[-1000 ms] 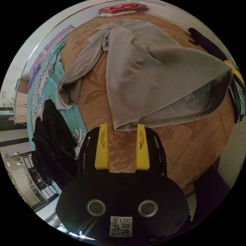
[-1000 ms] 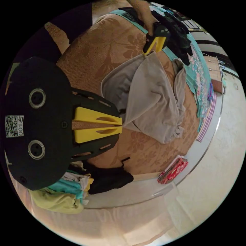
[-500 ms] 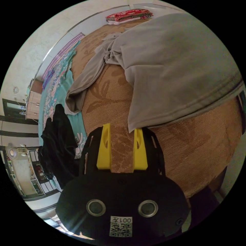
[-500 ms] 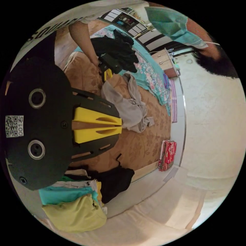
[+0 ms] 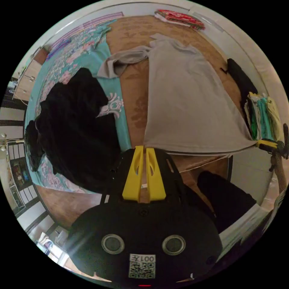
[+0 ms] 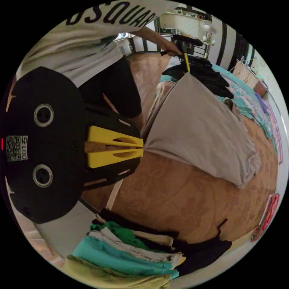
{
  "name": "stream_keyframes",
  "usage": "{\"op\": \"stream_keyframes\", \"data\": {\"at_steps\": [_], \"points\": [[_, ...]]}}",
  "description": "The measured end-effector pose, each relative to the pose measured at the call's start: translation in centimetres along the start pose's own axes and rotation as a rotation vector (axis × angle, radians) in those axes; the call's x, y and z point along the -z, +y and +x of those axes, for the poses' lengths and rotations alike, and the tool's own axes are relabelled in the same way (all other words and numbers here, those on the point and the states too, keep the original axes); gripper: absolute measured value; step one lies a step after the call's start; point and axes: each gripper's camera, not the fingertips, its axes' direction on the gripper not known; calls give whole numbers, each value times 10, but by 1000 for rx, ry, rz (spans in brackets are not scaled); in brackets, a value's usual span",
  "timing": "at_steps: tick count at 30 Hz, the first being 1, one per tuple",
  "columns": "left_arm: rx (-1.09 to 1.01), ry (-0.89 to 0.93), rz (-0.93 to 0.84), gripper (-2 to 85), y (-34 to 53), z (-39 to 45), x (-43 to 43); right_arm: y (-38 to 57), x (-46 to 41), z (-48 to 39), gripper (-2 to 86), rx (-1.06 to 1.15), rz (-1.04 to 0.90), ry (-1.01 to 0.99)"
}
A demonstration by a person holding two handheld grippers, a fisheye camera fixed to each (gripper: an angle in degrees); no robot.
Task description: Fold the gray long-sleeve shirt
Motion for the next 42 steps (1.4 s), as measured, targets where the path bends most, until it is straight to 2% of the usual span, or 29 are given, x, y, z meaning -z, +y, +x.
{"op": "stream_keyframes", "data": {"at_steps": [1, 3, 6, 8, 9, 10, 11, 13, 14, 17, 19, 24, 26, 30, 34, 35, 37, 38, 40, 42], "points": [[22, 32, 38, -10, -3, -14, 8, -7, -14, 7, 4, 28, -21, 0], [26, 96, 156, -10, -37, -36, 30, -40, -11, 33, 3, 51, 56, 13], [-43, 116, 414, -10, -148, -56, 101, -149, 65, 93, 3, 89, 334, 74], [-62, 104, 559, -10, -211, -57, 175, -232, 196, 124, 3, 85, 637, 126], [-54, 87, 666, -10, -236, -55, 235, -244, 234, 127, 3, 83, 715, 129], [-56, 48, 759, -10, -247, -51, 294, -256, 309, 125, 2, 94, 865, 142], [-50, 31, 805, -10, -248, -49, 321, -254, 376, 118, 3, 106, 992, 160], [-59, 11, 928, -10, -240, -42, 410, -238, 453, 103, 3, 144, 1113, 159], [-61, 14, 967, -10, -234, -40, 429, -226, 491, 88, 3, 172, 1140, 208], [-109, 18, 1105, -10, -191, -28, 498, -184, 545, 52, 3, 257, 1172, 353], [-163, -57, 1125, -9, -156, -14, 517, -155, 555, 42, 3, 300, 1180, 339], [-259, -113, 1064, -10, -100, 5, 475, -94, 510, 36, 3, 384, 1112, 279], [-304, -133, 1014, -10, -81, 13, 436, -72, 453, 39, 3, 391, 1018, 273], [-362, -121, 807, -10, -59, 29, 303, -63, 332, 60, 4, 362, 777, 288], [-295, 70, 575, -10, -55, 34, 138, -73, 170, 114, 4, 202, 502, 136], [-289, 69, 553, -10, -53, 36, 114, -74, 123, 130, 4, 165, 455, 120], [-247, 42, 365, -10, -49, 47, 20, -76, 55, 151, 4, 94, 378, 95], [-241, 36, 328, -10, -48, 50, 0, -77, 12, 161, 4, 43, 315, 82], [-207, 53, 185, -10, -43, 60, -61, -78, -40, 169, 4, -11, 225, 69], [-215, -12, 116, -10, -40, 67, -86, -76, -71, 165, 4, -17, 164, 64]]}}
